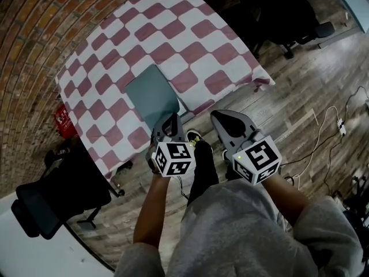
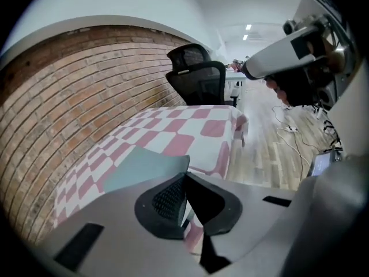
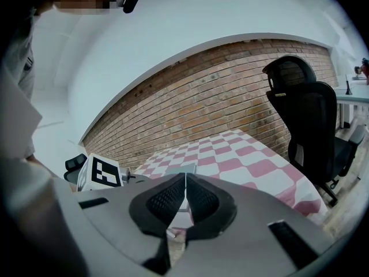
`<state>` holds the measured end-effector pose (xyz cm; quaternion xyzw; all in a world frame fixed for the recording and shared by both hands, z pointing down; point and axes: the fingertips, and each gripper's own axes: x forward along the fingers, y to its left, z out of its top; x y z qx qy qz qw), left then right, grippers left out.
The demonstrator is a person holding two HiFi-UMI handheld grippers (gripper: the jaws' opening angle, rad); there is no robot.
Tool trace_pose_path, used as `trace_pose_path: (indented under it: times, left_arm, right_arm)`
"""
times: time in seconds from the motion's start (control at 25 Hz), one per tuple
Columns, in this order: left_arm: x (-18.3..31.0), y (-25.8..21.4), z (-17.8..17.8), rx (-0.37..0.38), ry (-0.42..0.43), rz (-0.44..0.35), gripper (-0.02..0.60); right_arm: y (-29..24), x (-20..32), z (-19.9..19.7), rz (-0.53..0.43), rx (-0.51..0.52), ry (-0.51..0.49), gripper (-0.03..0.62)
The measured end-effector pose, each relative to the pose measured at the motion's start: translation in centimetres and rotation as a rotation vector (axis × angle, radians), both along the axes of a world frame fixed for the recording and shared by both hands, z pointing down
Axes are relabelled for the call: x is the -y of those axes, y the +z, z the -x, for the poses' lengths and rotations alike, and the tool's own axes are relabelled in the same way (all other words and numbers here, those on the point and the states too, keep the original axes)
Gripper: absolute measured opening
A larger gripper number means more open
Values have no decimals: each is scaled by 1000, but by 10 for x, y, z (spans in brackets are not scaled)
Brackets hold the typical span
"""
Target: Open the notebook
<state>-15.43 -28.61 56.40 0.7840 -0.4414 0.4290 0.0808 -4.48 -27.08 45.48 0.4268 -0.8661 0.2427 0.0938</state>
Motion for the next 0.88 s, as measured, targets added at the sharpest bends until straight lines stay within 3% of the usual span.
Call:
trace_pose_path:
  times: [0.12, 0.52, 0.72, 0.88]
  left_arm:
    - [0, -10, 4, -47, -44, -34, 17]
    - [-9, -74, 51, -264, -327, -216, 17]
    - [-31, -80, 107, -359, -549, -244, 17]
    - [-49, -73, 166, -502, -798, -244, 17]
  right_arm:
    - [-2, -2, 0, -5, 2, -4, 28]
    - [-12, -5, 7, -30, 12, -44, 28]
    - [-15, -11, 22, -42, 15, -93, 28]
    - [-16, -10, 34, -49, 14, -132, 28]
